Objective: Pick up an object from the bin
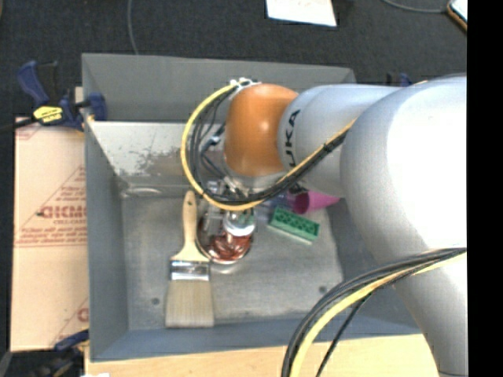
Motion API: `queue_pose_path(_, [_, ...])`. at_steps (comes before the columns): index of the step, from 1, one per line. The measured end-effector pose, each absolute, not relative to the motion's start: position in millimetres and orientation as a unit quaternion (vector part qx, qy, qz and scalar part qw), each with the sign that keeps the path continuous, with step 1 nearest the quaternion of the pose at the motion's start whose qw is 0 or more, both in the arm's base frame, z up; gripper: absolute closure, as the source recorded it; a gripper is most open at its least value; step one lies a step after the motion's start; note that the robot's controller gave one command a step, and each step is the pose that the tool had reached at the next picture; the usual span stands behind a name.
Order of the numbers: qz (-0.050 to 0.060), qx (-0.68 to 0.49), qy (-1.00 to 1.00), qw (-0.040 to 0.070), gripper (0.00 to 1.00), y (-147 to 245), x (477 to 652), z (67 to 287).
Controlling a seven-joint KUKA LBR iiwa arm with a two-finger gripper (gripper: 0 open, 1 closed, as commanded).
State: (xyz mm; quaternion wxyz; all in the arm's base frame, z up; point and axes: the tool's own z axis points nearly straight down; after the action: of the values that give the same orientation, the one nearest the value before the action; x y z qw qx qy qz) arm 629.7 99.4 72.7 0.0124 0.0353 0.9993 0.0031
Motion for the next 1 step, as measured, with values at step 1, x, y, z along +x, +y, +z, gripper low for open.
queue_pose_path(1, [0.003, 0.036, 0.999, 0.013, 1.00, 96.3, 624.7, 73.3])
